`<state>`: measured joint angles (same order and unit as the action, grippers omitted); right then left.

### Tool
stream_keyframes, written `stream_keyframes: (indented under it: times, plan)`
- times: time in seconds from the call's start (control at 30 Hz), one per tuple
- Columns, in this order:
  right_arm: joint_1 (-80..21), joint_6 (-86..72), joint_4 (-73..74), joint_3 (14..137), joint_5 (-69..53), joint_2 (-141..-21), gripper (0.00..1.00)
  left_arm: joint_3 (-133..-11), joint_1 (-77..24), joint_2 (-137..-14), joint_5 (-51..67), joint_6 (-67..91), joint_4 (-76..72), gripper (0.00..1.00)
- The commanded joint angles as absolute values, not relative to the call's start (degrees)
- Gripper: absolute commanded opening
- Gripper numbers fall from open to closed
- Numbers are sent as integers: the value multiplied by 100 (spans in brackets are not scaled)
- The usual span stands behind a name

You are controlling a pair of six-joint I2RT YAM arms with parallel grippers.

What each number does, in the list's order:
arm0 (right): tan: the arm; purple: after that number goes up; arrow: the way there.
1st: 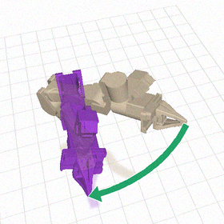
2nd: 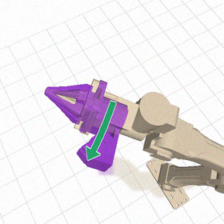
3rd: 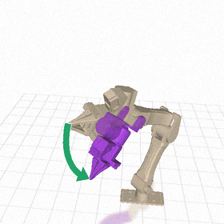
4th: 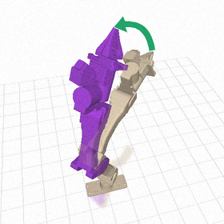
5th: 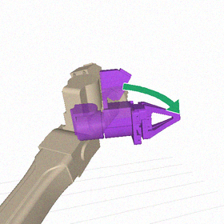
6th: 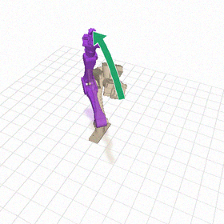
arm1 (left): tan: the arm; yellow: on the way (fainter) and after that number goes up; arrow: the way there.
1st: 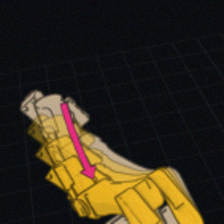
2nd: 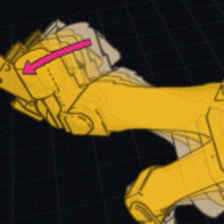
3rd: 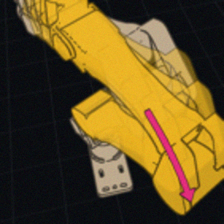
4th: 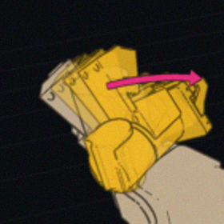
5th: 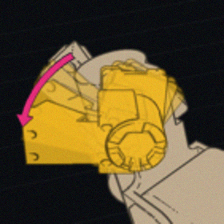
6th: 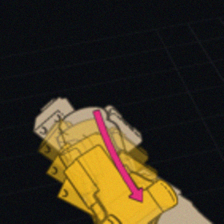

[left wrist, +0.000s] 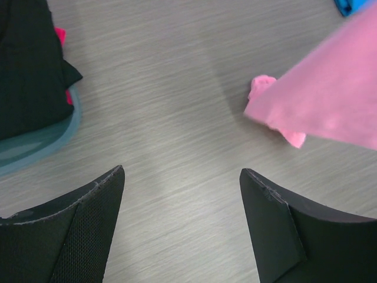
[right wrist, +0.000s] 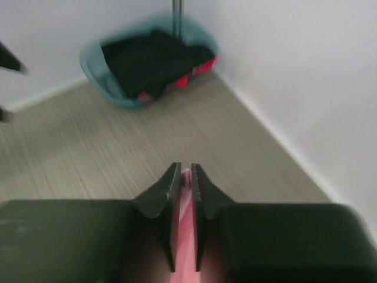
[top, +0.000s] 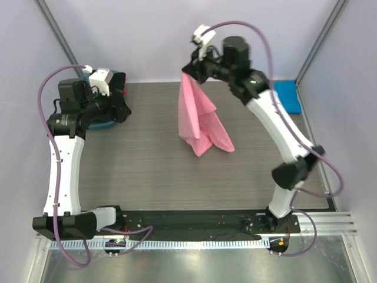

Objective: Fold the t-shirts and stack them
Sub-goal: Flatten the tshirt out

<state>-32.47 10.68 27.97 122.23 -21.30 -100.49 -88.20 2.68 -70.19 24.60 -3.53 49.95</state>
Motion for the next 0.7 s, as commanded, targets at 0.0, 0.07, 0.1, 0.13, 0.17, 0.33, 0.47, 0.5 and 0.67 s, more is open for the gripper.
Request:
stream_keyframes:
  times: [0.0,0.07,0.1,0.13,0.17,0.33,0.47,0.5,0.67]
  plan:
    - [-3348,747,3163,12540,-2426,-11491,22,-9017,194,-7049,2610,-440,5176,80]
    - [-3357,825,3173,12691,-2076,-11663,50,-9044,202,-7031,2602,-422,5229,81]
    - [-3349,931,3190,12665,-1883,-11654,53,-9027,193,-7023,2610,-413,5238,81]
    - [-3323,1332,3277,12543,-1585,-11611,55,-9000,193,-7022,2619,-413,5247,81]
    - [-3279,1536,3322,12385,-1469,-11532,57,-8974,193,-7014,2628,-413,5238,81]
    - [-2910,3109,3620,10045,-1634,-10305,57,-8825,167,-7093,2733,-439,5229,81]
    - [-2918,4068,3946,8353,-1854,-9450,57,-8640,-173,-7259,2655,-632,5265,81]
    - [-2918,4235,3946,8071,-1828,-9318,57,-8605,-237,-7329,2611,-685,5265,81]
    - [-2909,4544,3727,6734,-1416,-8983,56,-8744,-518,-7620,2496,-756,5265,81]
